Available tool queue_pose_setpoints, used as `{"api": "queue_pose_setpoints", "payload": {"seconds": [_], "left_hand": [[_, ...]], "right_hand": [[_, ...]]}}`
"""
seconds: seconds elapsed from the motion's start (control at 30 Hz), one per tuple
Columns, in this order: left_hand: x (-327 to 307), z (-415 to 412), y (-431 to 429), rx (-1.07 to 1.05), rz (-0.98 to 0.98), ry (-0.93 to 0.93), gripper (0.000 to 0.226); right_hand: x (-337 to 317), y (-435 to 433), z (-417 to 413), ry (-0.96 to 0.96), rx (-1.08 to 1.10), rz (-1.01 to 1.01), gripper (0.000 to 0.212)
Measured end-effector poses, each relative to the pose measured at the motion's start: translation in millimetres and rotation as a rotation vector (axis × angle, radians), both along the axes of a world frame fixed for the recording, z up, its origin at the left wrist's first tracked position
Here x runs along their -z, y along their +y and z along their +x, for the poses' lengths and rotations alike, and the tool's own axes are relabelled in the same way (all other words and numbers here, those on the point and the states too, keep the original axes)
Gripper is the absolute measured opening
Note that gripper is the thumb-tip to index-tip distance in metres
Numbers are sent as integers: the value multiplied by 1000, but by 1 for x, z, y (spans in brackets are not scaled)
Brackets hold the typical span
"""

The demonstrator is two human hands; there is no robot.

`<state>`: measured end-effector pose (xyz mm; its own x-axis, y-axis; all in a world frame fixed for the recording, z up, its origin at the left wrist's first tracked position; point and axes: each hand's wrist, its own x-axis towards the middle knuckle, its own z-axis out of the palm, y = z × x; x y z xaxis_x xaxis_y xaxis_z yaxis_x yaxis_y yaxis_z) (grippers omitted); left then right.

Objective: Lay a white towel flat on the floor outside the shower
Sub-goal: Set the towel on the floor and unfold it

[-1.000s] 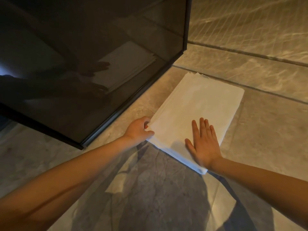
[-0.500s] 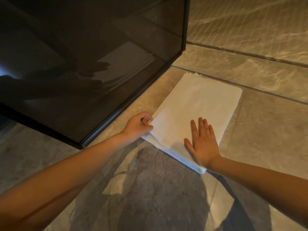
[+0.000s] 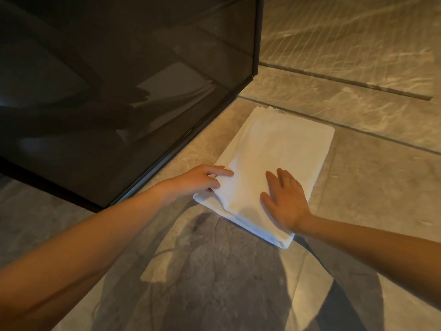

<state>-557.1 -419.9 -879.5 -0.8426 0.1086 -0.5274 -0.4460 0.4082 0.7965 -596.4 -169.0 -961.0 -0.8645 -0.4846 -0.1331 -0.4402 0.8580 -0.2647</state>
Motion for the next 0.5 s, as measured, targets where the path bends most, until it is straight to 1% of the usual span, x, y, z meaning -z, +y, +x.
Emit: {"api": "queue_pose_setpoints", "payload": {"seconds": [0.03, 0.1, 0.13, 0.17, 0.23, 0.27, 0.33, 0.37, 0.4, 0.43, 0.5], "left_hand": [[0, -1, 3, 19, -4, 13, 49], [1, -2, 11, 54, -2, 43, 50], [2, -2, 15, 76, 7, 57, 51], [2, -3, 19, 99, 10, 66, 52], [4, -3, 28, 152, -17, 76, 55], [4, -3, 33, 178, -26, 78, 57], [3, -1, 40, 212, -19, 80, 60], [2, 0, 42, 216, -4, 73, 60], [1, 1, 44, 214, 16, 60, 60], [0, 2, 45, 199, 45, 38, 59], [-3, 3, 47, 107, 148, -33, 54]], "right_hand": [[-11, -4, -10, -6, 51, -123, 61], [-36, -17, -37, -89, 102, -389, 55], [-47, -25, -50, -148, 83, -461, 53], [-56, -35, -61, -203, 54, -485, 51], [-68, -53, -74, -312, 44, -437, 48], [-71, -60, -78, -356, 61, -372, 48], [-71, -67, -87, -390, 95, -204, 51], [-71, -67, -92, -385, 114, -154, 54], [-71, -63, -96, -376, 136, -147, 56], [-73, -57, -100, -373, 158, -183, 61], [-75, -41, -106, -379, 205, -314, 73]]}}
